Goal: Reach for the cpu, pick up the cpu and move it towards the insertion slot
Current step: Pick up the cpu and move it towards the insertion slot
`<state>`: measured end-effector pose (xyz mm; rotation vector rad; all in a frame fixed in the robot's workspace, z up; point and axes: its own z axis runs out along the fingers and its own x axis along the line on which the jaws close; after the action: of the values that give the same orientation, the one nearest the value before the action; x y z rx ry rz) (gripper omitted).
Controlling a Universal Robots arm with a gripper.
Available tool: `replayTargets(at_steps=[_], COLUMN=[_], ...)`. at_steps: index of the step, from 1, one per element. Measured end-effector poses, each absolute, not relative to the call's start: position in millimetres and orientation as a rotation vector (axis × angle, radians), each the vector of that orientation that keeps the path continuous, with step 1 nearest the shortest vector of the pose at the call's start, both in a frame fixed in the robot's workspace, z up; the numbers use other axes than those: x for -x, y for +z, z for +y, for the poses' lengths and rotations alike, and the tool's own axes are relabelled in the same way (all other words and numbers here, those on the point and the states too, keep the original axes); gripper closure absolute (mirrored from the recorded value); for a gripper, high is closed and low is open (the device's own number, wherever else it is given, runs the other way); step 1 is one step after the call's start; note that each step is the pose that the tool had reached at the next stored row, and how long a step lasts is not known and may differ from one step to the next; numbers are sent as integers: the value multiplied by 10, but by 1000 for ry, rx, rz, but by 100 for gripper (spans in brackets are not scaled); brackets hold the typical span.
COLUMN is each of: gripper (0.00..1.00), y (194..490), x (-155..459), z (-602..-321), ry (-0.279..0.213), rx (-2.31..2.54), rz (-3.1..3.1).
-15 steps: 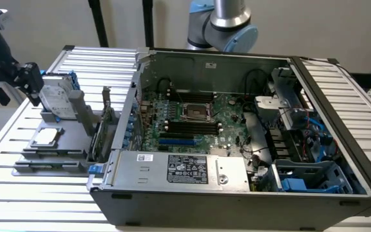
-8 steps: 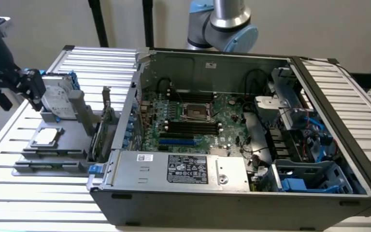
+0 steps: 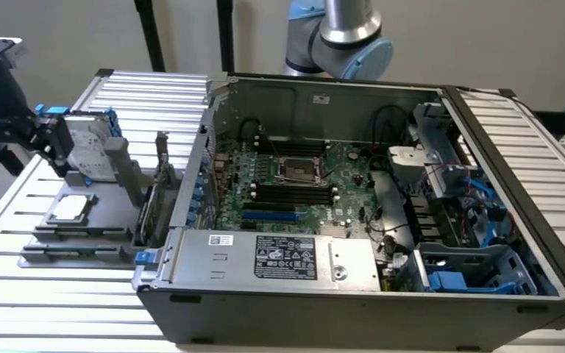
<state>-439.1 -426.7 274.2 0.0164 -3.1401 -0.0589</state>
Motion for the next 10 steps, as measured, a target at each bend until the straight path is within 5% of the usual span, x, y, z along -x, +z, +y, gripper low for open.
replayTargets(at_steps=[10], gripper=[29], y=[2559], x=[4389], z=[-4288], ry=[-60], rx=[-3], rz=[-3140])
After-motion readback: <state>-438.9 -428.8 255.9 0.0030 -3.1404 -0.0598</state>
